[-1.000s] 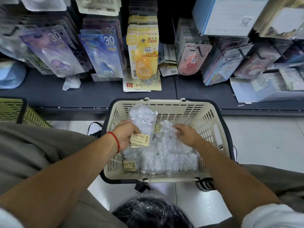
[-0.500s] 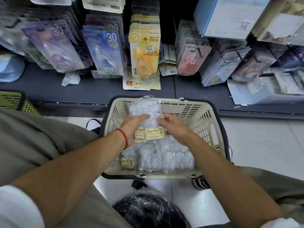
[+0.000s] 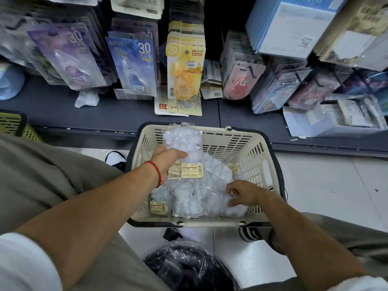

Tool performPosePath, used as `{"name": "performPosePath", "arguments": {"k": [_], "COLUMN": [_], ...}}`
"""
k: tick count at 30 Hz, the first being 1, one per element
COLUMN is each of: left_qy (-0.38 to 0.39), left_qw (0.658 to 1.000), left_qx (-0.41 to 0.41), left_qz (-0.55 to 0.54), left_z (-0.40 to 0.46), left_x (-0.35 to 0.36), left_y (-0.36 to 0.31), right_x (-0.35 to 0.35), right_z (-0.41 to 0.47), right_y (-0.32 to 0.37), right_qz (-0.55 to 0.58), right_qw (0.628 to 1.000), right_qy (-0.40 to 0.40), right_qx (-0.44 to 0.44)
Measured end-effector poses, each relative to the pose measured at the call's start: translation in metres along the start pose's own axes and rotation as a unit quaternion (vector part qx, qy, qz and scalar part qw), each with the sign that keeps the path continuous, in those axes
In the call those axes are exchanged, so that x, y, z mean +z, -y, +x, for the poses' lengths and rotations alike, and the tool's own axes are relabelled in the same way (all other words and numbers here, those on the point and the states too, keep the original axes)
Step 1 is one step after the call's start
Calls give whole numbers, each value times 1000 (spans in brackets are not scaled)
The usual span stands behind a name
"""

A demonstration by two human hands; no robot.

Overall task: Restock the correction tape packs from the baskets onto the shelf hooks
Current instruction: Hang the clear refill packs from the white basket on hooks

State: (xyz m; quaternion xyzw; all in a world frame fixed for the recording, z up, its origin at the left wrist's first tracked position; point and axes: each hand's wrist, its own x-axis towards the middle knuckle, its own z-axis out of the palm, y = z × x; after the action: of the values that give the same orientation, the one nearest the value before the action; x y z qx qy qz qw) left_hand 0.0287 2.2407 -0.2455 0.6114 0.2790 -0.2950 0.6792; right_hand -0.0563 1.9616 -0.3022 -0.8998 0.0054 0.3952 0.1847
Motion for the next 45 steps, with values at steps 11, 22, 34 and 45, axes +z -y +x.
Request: {"name": "performPosePath", "arguments": {"k": [11, 22, 34, 45], "left_qy": [-6, 59, 130, -33], "left_qw": [997, 975, 946, 863], "left_qx": [78, 199, 260, 503], "left_qz": [-29, -79, -141, 42], "left_z": [4, -22, -89, -136], "left_x": [2, 11, 10, 3], "left_y": [-8, -32, -113, -222], "right_x": [-107, -114, -216, -304], "right_z": [-27, -32, -65, -105], "right_y": [45, 135, 160, 203], "right_qz": [496, 292, 413, 325], "right_qw": [839, 880, 849, 814], "right_qy": [-206, -323, -201, -349], "right_qx": [-91, -188, -261, -330]}}
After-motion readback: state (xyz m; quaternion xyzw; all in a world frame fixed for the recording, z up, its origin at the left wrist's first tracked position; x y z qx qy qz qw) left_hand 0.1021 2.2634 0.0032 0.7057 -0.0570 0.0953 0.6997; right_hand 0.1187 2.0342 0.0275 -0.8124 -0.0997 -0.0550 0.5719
